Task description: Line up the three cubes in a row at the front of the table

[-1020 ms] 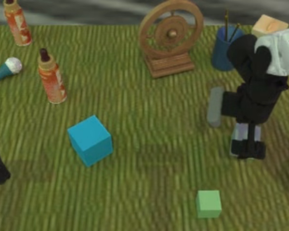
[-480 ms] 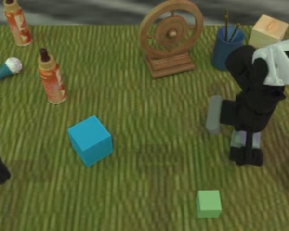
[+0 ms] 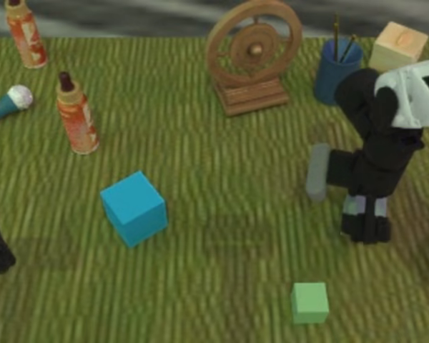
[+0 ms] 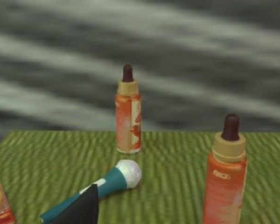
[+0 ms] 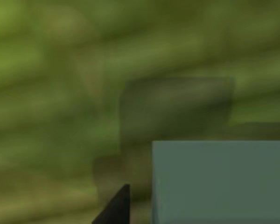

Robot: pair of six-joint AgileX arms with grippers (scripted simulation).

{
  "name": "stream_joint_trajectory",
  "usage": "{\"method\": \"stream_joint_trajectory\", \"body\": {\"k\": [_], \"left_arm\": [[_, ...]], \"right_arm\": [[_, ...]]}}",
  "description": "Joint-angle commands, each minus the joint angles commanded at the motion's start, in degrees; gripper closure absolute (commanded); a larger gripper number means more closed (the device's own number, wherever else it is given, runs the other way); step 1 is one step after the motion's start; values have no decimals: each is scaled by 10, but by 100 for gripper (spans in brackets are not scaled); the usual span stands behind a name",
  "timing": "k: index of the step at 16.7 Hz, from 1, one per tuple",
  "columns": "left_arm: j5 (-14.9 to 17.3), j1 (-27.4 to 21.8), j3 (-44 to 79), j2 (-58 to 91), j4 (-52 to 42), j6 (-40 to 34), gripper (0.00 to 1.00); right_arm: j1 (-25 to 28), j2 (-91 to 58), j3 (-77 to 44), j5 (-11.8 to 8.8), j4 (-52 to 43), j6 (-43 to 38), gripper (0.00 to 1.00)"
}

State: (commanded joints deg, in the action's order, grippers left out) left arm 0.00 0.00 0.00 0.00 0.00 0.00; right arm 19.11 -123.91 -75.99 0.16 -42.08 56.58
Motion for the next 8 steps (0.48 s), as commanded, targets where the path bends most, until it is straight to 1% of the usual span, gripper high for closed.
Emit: {"method": "stream_joint_trajectory", "body": {"k": [3, 4, 8], "left_arm": [[0, 0, 0, 0, 0, 0, 0], [0, 0, 0, 0, 0, 0, 0], [0, 0, 0, 0, 0, 0, 0]], "right_arm": [[0, 0, 0, 0, 0, 0, 98], [0, 0, 0, 0, 0, 0, 100], [0, 0, 0, 0, 0, 0, 100]]}}
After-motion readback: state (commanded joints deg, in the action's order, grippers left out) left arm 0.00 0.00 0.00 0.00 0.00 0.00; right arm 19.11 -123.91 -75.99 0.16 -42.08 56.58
